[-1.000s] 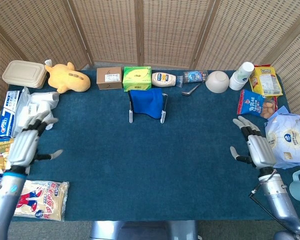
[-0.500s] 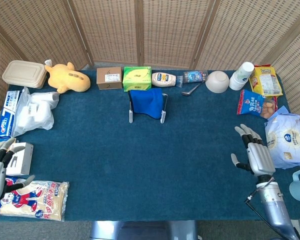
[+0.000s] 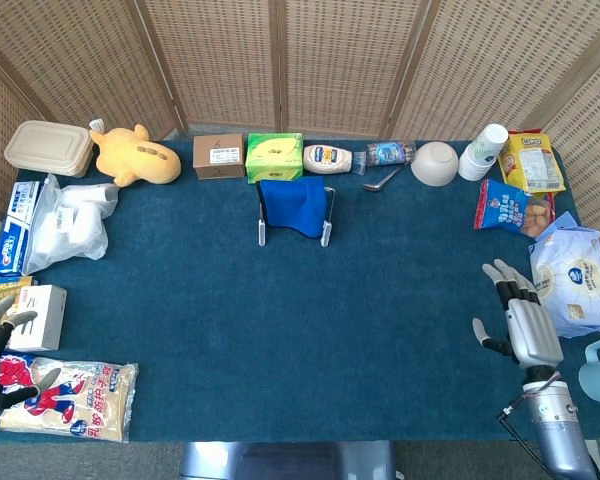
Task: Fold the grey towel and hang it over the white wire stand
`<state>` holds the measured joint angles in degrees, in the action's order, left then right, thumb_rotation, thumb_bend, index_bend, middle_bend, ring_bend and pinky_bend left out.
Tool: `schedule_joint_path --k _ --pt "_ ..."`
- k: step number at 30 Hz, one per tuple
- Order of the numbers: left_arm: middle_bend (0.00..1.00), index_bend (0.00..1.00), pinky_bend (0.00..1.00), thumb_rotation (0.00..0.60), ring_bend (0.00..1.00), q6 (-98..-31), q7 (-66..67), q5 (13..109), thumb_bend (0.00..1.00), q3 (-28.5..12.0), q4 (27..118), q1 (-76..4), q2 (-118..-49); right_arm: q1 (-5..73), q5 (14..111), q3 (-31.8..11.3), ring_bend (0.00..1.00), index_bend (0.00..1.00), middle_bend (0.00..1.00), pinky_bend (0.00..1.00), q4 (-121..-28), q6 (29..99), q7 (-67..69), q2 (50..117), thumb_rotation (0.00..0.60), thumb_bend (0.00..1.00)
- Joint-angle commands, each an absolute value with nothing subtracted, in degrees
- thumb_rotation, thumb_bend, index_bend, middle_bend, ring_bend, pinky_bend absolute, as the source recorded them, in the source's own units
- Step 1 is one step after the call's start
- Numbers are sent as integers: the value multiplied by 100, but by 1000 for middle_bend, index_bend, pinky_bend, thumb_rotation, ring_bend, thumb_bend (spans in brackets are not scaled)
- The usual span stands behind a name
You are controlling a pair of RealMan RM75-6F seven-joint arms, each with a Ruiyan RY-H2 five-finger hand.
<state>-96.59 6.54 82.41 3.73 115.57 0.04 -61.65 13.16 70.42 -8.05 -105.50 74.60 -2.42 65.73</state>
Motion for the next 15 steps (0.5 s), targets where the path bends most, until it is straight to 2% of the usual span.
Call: schedule_joint_path --k 1,15 --pt "119 249 0 600 0 -9655 752 8306 197 352 11585 52 -6209 1259 7117 -751 0 70 47 0 -10509 7495 -144 6598 600 388" --pt "128 255 0 600 0 -9467 900 8434 198 209 11653 81 -6347 1207 7250 -756 0 71 46 0 -10444 7575 -59 6686 600 388"
